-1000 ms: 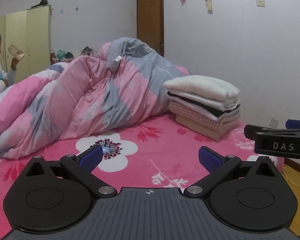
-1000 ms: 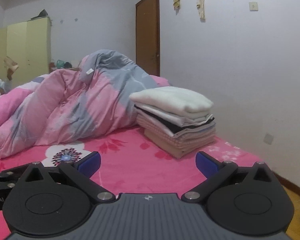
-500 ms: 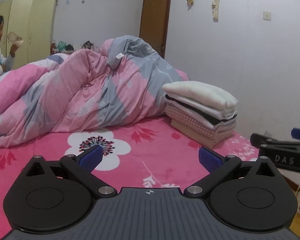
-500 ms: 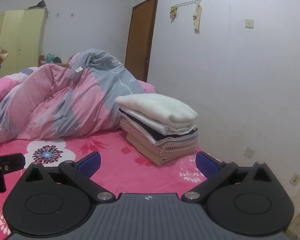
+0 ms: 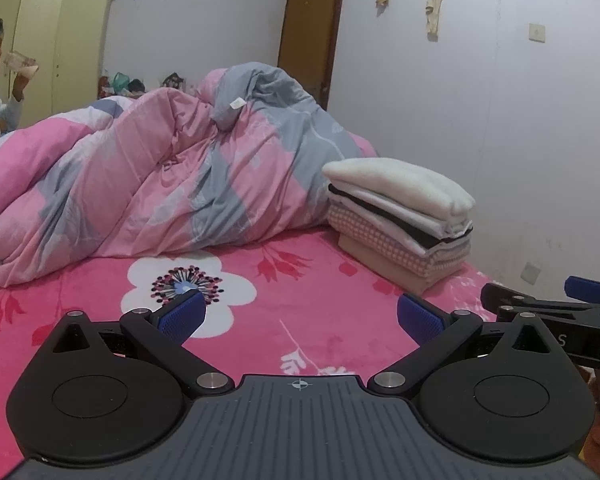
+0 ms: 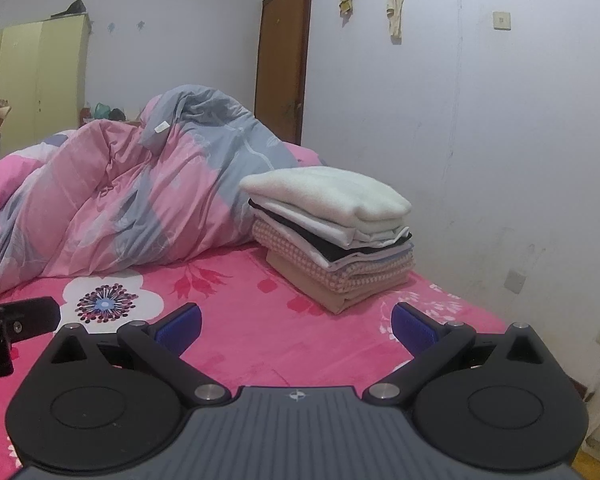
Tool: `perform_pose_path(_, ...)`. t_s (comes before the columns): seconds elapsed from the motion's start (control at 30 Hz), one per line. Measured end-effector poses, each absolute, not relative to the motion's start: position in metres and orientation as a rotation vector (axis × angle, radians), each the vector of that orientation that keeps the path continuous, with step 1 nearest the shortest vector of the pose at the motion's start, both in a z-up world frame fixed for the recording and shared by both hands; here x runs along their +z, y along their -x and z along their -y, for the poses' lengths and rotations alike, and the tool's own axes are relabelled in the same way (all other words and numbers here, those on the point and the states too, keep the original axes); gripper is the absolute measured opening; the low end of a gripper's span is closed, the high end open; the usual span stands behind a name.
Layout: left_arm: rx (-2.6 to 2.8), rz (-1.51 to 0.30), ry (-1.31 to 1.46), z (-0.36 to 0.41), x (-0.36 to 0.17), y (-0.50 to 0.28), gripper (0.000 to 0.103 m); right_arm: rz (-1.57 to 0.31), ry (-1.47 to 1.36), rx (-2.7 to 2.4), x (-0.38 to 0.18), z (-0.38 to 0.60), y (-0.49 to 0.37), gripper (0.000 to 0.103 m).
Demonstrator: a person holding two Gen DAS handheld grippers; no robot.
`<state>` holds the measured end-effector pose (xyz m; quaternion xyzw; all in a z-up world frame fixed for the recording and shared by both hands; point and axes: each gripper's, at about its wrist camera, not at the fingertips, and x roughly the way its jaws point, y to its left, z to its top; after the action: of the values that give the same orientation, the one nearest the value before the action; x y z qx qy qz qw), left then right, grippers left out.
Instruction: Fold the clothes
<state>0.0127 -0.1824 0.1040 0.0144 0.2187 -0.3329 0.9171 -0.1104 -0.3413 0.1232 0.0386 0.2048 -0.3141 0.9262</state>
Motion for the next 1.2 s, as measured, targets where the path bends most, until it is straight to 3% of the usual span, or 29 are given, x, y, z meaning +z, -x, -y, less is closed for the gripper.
perform_pose_path(1.2, -0.666, -0.497, -0.069, 0.204, 0.095, -0.008, 0.103, -0.449, -0.086, -0.679, 0.118, 0.347, 0.114, 0.103)
